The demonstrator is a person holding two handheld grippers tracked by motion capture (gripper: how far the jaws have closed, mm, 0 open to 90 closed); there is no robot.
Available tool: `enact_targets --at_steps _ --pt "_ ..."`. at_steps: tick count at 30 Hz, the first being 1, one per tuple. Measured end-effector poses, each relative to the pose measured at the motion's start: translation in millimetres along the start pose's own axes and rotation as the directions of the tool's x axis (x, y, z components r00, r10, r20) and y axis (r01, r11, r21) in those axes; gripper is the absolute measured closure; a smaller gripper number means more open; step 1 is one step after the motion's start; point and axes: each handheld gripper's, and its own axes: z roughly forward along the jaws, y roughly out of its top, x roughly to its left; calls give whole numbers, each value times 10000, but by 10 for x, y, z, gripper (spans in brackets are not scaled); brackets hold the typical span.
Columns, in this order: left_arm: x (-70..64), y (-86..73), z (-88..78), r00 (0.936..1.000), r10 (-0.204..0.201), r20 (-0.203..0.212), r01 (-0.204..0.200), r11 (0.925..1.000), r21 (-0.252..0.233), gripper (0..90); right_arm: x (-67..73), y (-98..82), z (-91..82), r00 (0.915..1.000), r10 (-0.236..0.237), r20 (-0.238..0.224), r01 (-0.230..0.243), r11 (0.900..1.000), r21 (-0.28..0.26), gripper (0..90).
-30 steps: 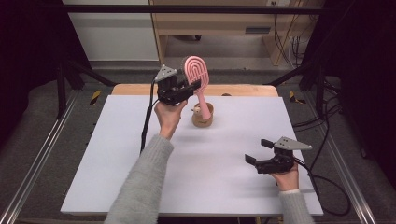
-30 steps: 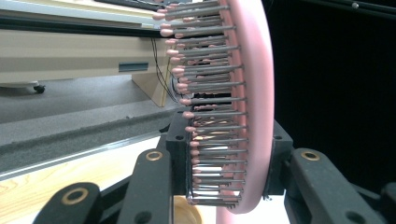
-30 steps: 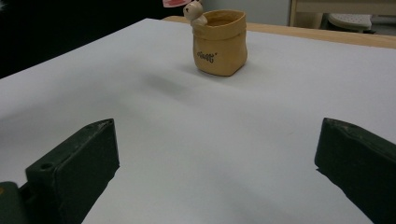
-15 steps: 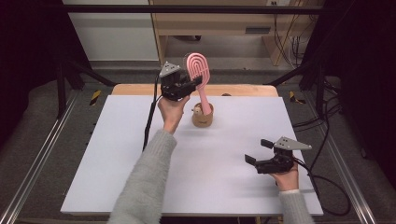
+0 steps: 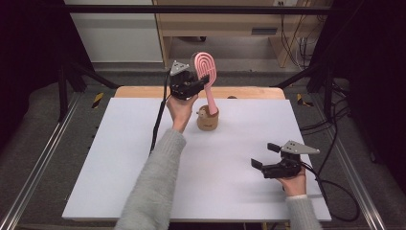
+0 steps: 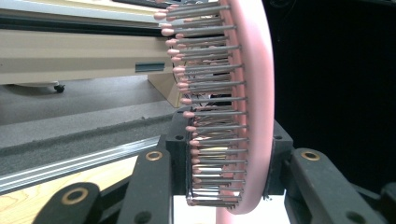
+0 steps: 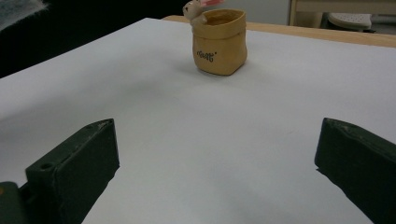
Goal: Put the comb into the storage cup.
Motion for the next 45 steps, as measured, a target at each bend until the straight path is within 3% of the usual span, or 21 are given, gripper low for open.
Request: enact_targets --at_steps 20,45 --pt "103 -105 161 9990 -204 -387 209 9997 136 635 2 -4 5 10000 23 -24 -23 10000 32 1" --pt "203 -376 264 9971 -668 -373 685 9966 456 635 4 -5 8 10000 6 -53 -6 10000 3 1"
